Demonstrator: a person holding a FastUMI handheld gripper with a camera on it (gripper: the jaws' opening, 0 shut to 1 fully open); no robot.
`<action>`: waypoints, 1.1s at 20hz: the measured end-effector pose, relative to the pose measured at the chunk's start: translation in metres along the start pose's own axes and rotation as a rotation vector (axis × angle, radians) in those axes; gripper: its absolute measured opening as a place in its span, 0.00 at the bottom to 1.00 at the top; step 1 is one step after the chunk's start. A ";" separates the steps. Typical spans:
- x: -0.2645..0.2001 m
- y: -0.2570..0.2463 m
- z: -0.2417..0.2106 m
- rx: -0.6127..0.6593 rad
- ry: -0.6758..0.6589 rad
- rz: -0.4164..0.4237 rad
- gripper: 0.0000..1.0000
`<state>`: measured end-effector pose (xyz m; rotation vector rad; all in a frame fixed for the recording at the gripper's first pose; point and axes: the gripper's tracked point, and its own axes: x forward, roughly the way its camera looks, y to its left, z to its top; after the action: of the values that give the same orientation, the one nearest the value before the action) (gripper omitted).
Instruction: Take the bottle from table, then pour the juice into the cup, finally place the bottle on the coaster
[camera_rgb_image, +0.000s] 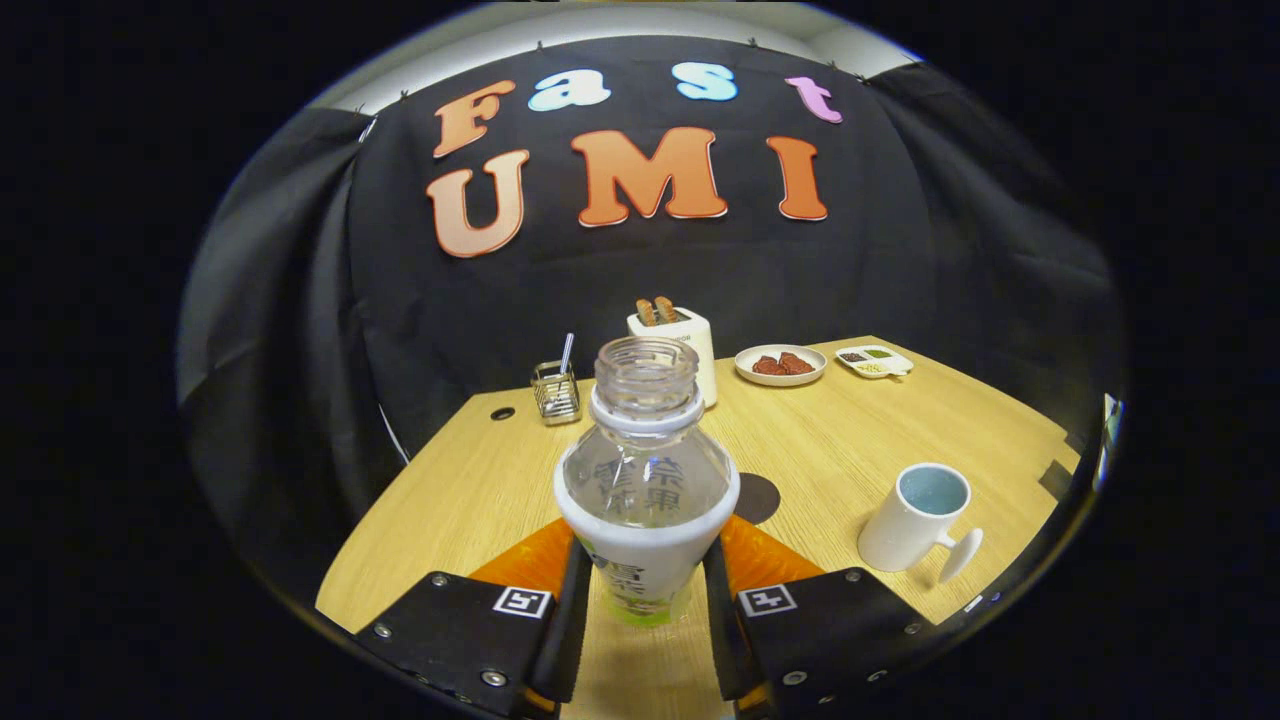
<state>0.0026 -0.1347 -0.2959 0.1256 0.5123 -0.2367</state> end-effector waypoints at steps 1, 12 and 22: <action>-0.001 0.000 0.006 0.052 -0.014 0.014 0.53; 0.005 -0.030 0.035 0.474 -0.102 0.098 0.53; 0.014 -0.067 0.048 0.799 -0.169 0.138 0.53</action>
<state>0.0204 -0.2106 -0.2651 0.9083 0.2142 -0.3031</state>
